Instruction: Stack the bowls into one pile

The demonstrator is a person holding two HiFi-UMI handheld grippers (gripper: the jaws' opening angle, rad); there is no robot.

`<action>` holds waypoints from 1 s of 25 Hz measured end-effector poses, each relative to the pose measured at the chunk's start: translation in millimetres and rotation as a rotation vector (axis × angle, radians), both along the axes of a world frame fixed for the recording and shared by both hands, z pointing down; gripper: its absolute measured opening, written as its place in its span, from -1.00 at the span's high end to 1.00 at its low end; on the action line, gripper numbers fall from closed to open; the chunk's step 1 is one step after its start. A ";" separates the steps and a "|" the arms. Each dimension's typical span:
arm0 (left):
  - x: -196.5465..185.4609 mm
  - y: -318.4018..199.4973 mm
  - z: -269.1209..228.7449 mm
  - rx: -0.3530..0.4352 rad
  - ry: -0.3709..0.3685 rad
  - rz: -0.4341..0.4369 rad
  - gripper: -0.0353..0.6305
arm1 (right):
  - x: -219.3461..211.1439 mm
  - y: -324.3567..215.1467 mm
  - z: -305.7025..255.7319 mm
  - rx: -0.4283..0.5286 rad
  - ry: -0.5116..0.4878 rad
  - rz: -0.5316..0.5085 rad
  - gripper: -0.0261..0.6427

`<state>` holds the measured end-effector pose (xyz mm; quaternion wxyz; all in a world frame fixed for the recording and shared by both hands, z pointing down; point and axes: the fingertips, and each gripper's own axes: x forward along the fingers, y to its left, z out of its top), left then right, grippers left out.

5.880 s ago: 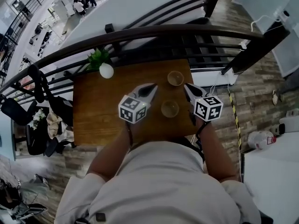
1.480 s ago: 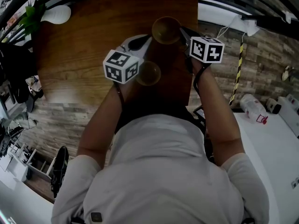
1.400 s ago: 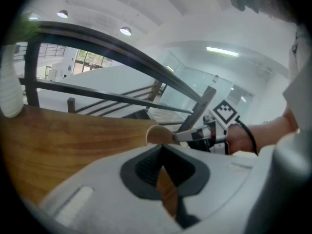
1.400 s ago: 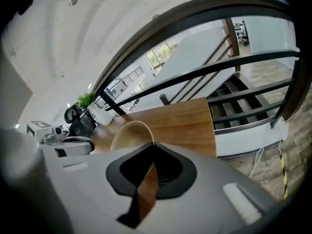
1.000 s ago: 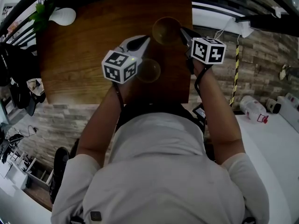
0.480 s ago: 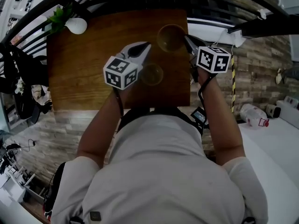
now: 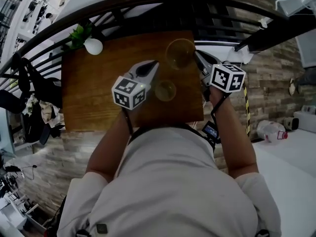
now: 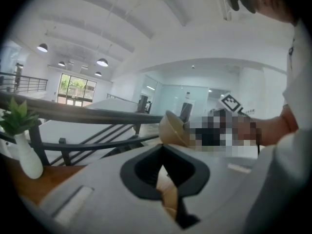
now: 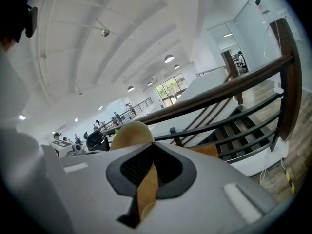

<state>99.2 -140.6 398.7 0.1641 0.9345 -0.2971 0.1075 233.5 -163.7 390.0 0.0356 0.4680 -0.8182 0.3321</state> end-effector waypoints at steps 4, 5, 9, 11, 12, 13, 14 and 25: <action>-7.9 15.7 -25.5 0.042 0.010 0.019 0.88 | -7.1 21.1 -30.8 0.049 0.003 0.016 0.88; -9.4 19.0 -30.1 0.050 0.011 0.025 0.88 | -8.8 25.7 -36.3 0.057 0.000 0.020 0.88; -10.4 27.8 -42.6 0.073 0.012 0.053 0.88 | -12.2 37.0 -50.2 0.070 -0.027 0.036 0.88; -11.0 29.3 -47.3 0.086 0.014 0.068 0.88 | -14.0 39.3 -55.0 0.081 -0.028 0.046 0.88; -14.4 33.0 -49.4 0.092 0.016 0.074 0.88 | -17.6 43.8 -57.4 0.087 -0.027 0.052 0.88; -20.5 39.7 -51.7 0.099 0.017 0.081 0.88 | -23.6 51.7 -60.1 0.093 -0.026 0.058 0.88; -28.0 48.2 -54.0 0.106 0.019 0.086 0.88 | -30.7 61.3 -62.7 0.099 -0.024 0.064 0.88; -59.6 79.5 -49.9 0.104 0.012 0.119 0.88 | -67.1 106.5 -64.4 0.103 -0.041 0.082 0.88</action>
